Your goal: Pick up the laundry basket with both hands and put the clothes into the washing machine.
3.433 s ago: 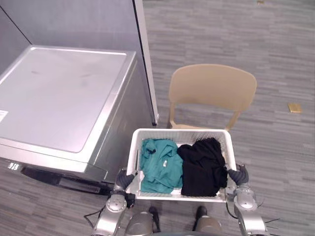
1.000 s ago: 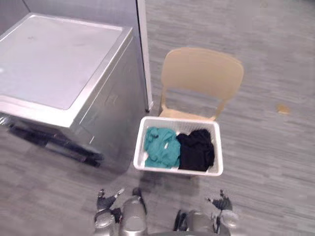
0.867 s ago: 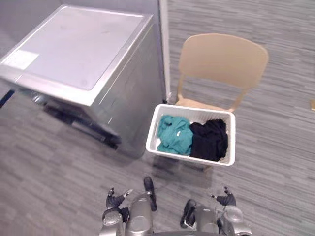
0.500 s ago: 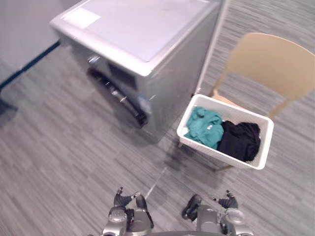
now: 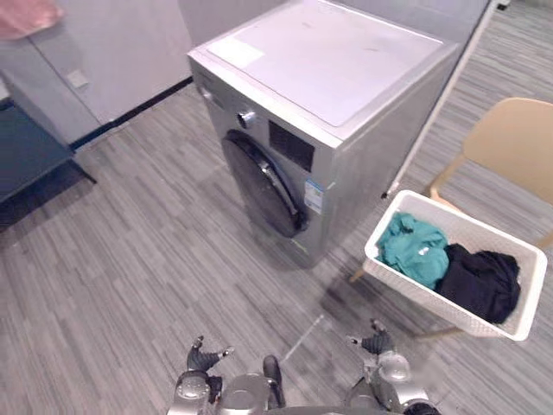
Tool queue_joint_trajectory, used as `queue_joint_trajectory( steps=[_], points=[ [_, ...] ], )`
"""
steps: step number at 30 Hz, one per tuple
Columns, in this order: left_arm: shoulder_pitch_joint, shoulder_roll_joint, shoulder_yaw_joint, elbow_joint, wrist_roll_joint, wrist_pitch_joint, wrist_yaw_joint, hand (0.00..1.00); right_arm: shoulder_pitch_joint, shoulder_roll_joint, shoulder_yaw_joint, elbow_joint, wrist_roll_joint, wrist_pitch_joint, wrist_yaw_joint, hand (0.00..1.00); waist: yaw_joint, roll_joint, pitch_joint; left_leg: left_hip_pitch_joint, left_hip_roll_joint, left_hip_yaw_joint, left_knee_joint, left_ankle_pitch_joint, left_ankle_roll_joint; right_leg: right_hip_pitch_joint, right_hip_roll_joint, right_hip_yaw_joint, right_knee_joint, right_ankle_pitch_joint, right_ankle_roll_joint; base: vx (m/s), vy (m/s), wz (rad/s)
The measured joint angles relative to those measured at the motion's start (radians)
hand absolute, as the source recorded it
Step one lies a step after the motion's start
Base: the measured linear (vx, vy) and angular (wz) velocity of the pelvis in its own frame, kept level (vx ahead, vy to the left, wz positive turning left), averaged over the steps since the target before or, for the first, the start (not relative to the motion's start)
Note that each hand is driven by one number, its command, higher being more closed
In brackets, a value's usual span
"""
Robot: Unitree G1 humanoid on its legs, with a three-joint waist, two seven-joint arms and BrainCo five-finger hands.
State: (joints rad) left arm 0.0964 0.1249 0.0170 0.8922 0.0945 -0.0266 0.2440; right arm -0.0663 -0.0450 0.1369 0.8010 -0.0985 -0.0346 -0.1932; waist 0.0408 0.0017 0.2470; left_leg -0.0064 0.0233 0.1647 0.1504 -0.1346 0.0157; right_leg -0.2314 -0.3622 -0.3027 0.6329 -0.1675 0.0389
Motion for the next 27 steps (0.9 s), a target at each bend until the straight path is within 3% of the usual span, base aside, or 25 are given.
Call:
queue_joint_trajectory(
  steps=[1,2,4,7,10,13,20,24,27],
  points=[
    [0.001,-0.001,0.004,0.001,0.000,0.000,0.000,0.00,-0.008,-0.001,0.011,-0.011,-0.004,-0.001,0.002,0.00,-0.002,0.000,0.002,-0.006,0.003,-0.021,-0.001,0.000,0.000,-0.013,0.047,0.032,-0.030,-0.008,0.002,0.21,-0.127,1.02],
    [-0.003,-0.003,0.008,0.001,0.000,0.000,0.000,0.00,-0.021,-0.003,0.019,-0.029,-0.013,-0.001,0.002,0.00,-0.001,0.001,0.003,-0.017,0.002,-0.063,0.003,0.006,-0.012,-0.036,0.129,0.091,-0.108,-0.008,0.003,0.19,-0.122,1.03],
    [-0.008,-0.004,0.015,0.005,0.001,-0.002,0.001,0.00,-0.032,-0.003,0.028,-0.052,-0.031,-0.001,0.002,0.00,-0.001,-0.017,0.006,-0.026,-0.025,-0.127,0.036,0.003,-0.039,-0.031,0.155,0.114,-0.192,0.035,0.017,0.21,-0.160,1.23],
    [-0.012,-0.045,0.023,-0.001,0.000,-0.016,0.014,0.00,-0.097,-0.036,0.048,-0.087,-0.042,0.000,0.001,0.00,0.007,0.064,0.021,-0.074,0.004,-0.196,0.024,0.013,-0.066,-0.017,0.169,0.035,-0.221,0.035,0.017,0.17,-0.135,0.78],
    [-0.011,-0.046,0.025,-0.001,-0.003,-0.023,0.020,0.00,-0.128,-0.040,0.059,-0.156,-0.051,0.000,-0.002,0.00,0.013,0.076,0.022,-0.094,0.031,-0.243,-0.026,0.050,-0.113,-0.003,0.187,-0.041,-0.260,0.037,0.014,0.13,-0.144,0.58],
    [-0.013,-0.045,0.024,-0.010,-0.003,-0.028,0.020,0.00,-0.151,-0.041,0.016,-0.203,-0.074,-0.001,-0.032,0.00,0.032,0.071,0.026,-0.101,0.035,-0.247,-0.050,0.087,-0.131,0.022,0.189,-0.083,-0.294,0.040,0.009,0.09,-0.080,0.44],
    [-0.009,-0.046,0.021,-0.021,-0.003,-0.030,0.020,0.00,-0.292,-0.064,-0.072,-0.191,-0.079,0.000,-0.106,0.00,0.054,0.083,0.063,-0.149,0.012,-0.243,-0.070,0.154,-0.123,0.016,0.184,-0.105,-0.368,0.085,0.001,-0.02,0.009,0.15],
    [-0.010,-0.052,0.012,-0.028,-0.003,-0.038,0.020,0.00,-0.463,-0.146,-0.103,-0.164,-0.069,0.002,-0.137,0.00,0.059,0.116,0.116,-0.200,0.008,-0.247,-0.070,0.177,-0.120,-0.022,0.176,-0.116,-0.373,0.103,-0.009,-0.14,0.018,0.13],
    [-0.012,-0.055,-0.010,-0.043,-0.006,-0.040,0.025,0.00,-0.559,-0.187,-0.136,-0.157,-0.070,0.002,-0.190,0.00,0.080,0.134,0.140,-0.231,0.009,-0.258,-0.092,0.204,-0.117,-0.069,0.172,-0.118,-0.352,0.108,-0.017,-0.20,0.001,0.11]
  ],
)
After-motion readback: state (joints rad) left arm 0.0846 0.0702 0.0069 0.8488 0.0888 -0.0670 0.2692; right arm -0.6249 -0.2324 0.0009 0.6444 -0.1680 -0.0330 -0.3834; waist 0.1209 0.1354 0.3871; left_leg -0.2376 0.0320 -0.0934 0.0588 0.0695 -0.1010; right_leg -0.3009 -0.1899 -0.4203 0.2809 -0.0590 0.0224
